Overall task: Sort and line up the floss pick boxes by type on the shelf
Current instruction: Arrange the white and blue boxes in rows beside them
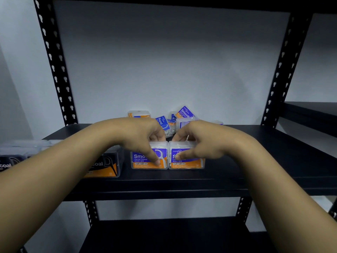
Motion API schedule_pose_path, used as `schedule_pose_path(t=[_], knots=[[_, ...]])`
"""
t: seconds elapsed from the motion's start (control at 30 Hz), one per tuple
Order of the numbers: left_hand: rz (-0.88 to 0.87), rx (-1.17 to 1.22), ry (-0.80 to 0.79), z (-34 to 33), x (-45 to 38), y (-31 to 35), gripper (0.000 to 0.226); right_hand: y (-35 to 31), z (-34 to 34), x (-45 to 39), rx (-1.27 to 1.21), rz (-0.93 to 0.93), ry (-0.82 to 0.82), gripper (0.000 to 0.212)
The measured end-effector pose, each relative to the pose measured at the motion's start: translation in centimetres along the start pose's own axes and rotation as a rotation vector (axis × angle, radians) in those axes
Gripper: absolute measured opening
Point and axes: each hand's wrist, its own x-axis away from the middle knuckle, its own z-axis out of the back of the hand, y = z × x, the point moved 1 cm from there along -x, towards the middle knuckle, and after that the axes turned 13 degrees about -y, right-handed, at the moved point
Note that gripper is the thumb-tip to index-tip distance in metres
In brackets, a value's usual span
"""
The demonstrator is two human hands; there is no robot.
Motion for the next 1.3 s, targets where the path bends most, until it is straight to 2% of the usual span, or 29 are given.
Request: schedule_pose_path(t=[0.13, 0.23, 0.37, 0.47, 0.57, 0.67, 0.87, 1.03, 1.3], knots=[[0.021, -0.078, -0.013, 0.1, 0.1, 1.0, 0.048, 0.0, 0.3, -0.1, 0.022, -0.020, -0.030, 0.041], [-0.015, 0.018, 0.026, 1.8, 1.0, 1.2, 0.055, 0.4, 1.7, 0.3, -0.036, -0.041, -0.023, 0.045], [-0.034, 0.069, 0.130, 4.6, 1.9, 1.1, 0.042, 1.3, 4.5, 1.0, -0.035, -0.089, 0.059, 0.046], [0.060, 0.019, 0.169, 5.7, 0.3, 0.3, 0.032, 1.8, 6.5, 0.3, 0.039, -0.178, 0.056, 0.044], [0.193, -0.060, 0.139, 6.4, -1.8, -0.8, 0.030, 2.7, 8.2, -1.6, 0.085, -0.253, 0.004, 0.045], [0.239, -0.083, 0.159, 7.4, -3.3, -1.3, 0.028, 4.1, 9.2, -3.7, 0.073, -0.297, -0.045, 0.042], [0.198, -0.071, 0.253, 7.8, -6.9, -0.1, 0.031, 5.7, 9.9, -5.9, 0.060, -0.366, -0.101, 0.038], [0.146, -0.064, 0.294, 7.2, -10.6, 1.3, 0.036, 7.0, 9.7, -6.2, 0.151, -0.427, -0.094, 0.041], [0.134, -0.084, 0.300, 7.1, -14.8, 2.6, 0.041, 10.4, 8.9, -5.7, 0.246, -0.377, -0.102, 0.050]])
